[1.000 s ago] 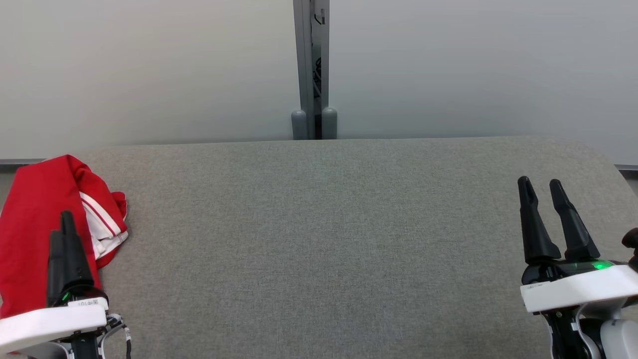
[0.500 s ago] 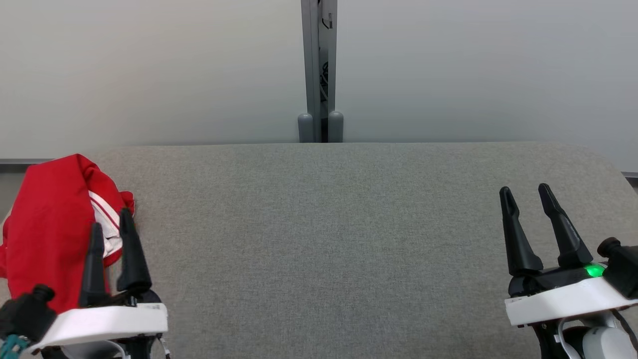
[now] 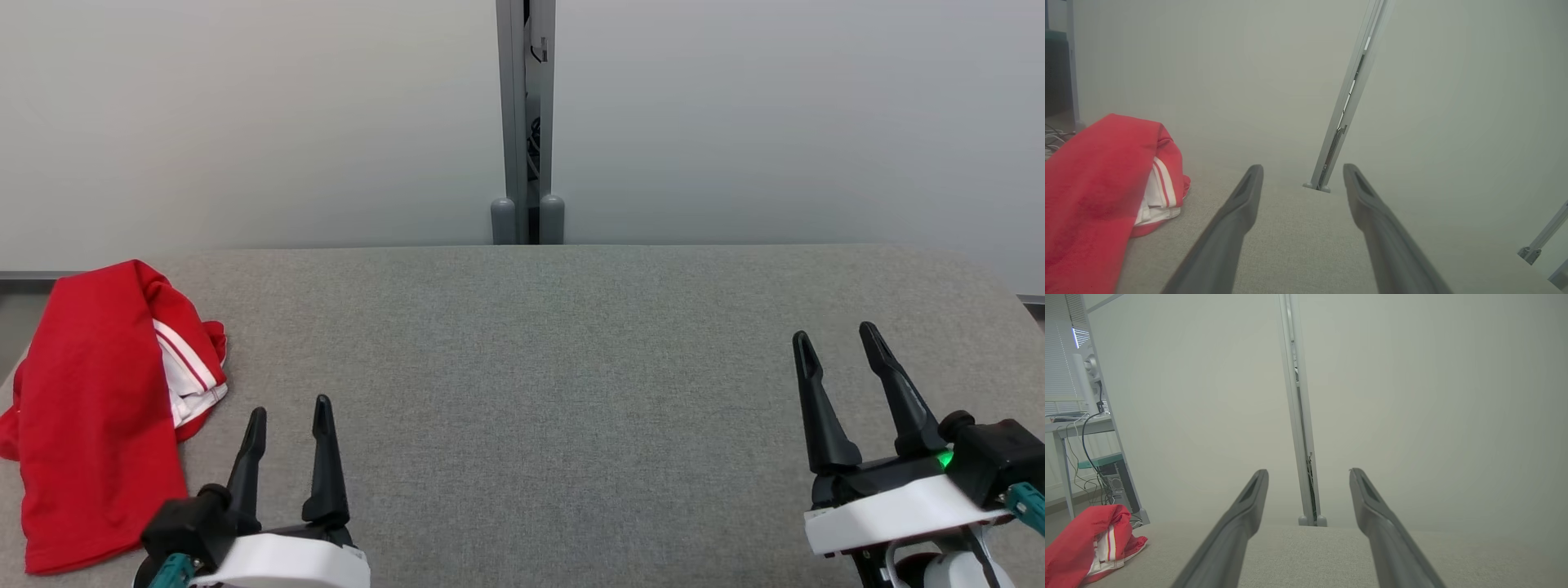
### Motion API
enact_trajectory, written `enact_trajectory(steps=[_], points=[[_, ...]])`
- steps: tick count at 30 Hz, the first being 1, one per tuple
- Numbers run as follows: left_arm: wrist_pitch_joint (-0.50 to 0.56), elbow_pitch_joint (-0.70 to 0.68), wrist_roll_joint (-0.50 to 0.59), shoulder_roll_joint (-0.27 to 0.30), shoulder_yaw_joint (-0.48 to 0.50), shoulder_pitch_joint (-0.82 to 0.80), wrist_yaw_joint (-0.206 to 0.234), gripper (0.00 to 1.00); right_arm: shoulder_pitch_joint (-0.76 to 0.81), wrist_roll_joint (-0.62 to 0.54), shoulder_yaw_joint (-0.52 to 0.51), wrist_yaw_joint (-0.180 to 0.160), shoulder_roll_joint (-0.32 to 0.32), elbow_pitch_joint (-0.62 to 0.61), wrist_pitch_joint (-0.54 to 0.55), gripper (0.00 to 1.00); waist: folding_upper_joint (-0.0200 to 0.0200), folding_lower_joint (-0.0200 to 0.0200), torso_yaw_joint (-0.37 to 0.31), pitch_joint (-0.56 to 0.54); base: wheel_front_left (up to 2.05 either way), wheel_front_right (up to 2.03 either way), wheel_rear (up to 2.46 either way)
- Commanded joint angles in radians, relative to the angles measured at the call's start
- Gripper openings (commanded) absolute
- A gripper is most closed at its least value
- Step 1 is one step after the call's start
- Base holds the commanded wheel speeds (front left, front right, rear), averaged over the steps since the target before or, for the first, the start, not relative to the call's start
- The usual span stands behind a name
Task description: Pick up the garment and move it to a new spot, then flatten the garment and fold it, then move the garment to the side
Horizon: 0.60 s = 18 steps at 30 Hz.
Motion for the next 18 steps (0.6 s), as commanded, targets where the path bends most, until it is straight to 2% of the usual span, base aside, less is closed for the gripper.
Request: enact_trajectory(steps=[1,7,9,18], points=[[-0.008,-0.002,0.027,0.004,-0.006,-0.003,0.009,1.00,0.003,-0.019,0.001,0.004,-0.005,0.002,-0.010,1.00,0.0000,0.0000,0.000,-0.001,0.00,0.00,0.00],[-0.018,0.043,0.083,0.004,-0.039,0.005,0.033,1.00,0.014,-0.047,0.002,0.004,-0.002,0.066,-0.027,1.00,0.0000,0.0000,-0.001,-0.007,0.00,0.00,0.00],[-0.021,0.066,0.061,0.005,-0.039,0.010,0.032,1.00,0.013,-0.075,0.014,0.004,-0.002,0.085,-0.030,1.00,0.0000,0.0000,-0.002,-0.008,0.00,0.00,0.00],[-0.037,0.102,0.133,0.005,-0.048,0.010,0.044,1.00,0.001,-0.113,0.014,0.003,-0.003,0.148,-0.052,1.00,0.0000,0.0000,-0.003,-0.014,0.00,0.00,0.00]])
